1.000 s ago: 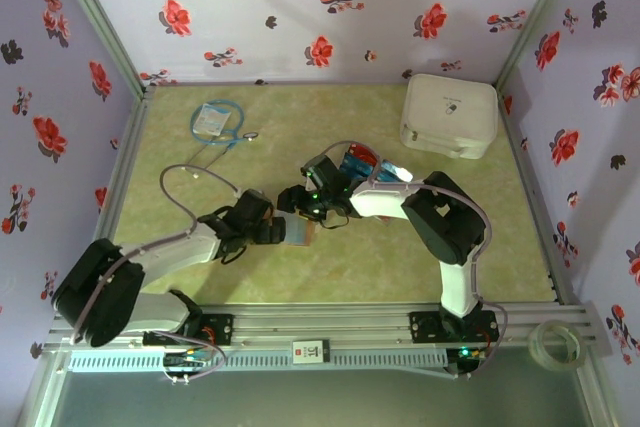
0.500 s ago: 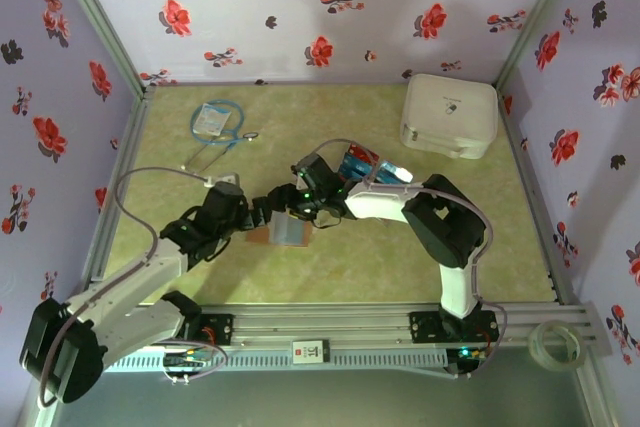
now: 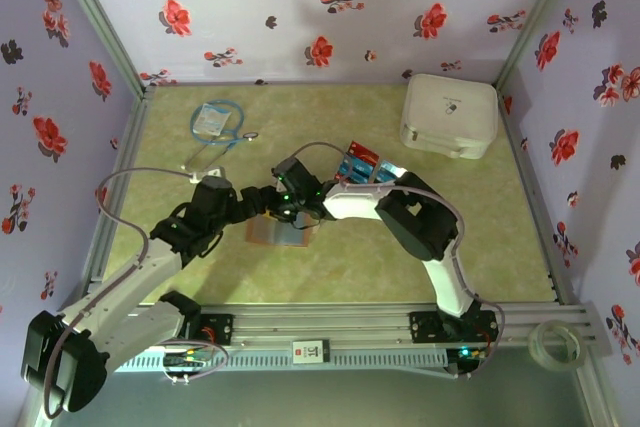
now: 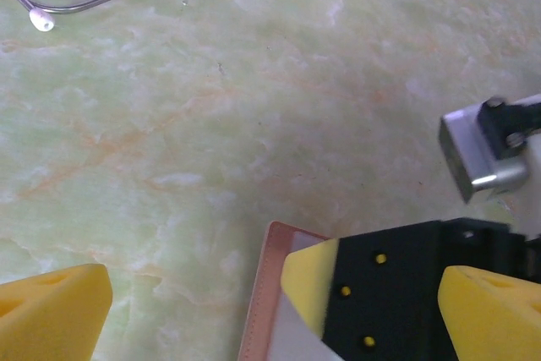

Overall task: Put the credit cards into the card holder
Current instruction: Flip over the card slot on the card holder.

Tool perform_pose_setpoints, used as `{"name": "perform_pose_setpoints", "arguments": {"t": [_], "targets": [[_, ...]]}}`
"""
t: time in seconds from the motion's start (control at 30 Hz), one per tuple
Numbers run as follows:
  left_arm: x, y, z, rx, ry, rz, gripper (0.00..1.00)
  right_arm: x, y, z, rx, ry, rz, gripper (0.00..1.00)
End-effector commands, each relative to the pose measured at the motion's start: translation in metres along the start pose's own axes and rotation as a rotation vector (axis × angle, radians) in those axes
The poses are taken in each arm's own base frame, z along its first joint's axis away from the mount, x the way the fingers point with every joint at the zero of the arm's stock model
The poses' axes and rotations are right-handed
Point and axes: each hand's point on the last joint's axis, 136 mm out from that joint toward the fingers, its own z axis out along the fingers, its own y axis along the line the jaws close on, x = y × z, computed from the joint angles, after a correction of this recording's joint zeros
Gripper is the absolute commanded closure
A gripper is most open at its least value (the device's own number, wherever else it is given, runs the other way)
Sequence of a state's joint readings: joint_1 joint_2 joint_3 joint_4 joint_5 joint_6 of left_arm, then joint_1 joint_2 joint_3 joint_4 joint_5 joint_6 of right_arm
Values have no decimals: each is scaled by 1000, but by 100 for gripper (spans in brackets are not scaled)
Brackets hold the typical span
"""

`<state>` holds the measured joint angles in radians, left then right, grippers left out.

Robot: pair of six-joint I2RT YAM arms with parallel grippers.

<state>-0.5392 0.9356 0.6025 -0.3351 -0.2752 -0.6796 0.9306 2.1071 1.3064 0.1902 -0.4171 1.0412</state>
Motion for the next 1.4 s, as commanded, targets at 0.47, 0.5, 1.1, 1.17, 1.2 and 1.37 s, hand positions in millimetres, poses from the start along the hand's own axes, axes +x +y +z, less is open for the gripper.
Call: {"name": "perform_pose_setpoints", "arguments": {"t": [0.47, 0.5, 1.1, 1.17, 1.2, 1.37], "targets": [[7, 10, 4, -36, 51, -4, 0, -16, -10, -107, 98, -129, -100, 41], [8, 10, 5, -35, 58, 0, 0, -14, -21, -113, 137, -130, -104, 41], [33, -3, 35, -24, 197, 52, 0, 12, -102, -130, 438, -75, -164, 59], [37, -6, 37, -24, 214, 68, 0, 10, -103, -131, 435, -78, -162, 75], [38, -6, 38, -25, 219, 74, 0, 10, -105, -133, 437, -78, -159, 82], [46, -15, 40, -14, 246, 111, 0, 5, -112, -151, 445, -91, -168, 100]]}}
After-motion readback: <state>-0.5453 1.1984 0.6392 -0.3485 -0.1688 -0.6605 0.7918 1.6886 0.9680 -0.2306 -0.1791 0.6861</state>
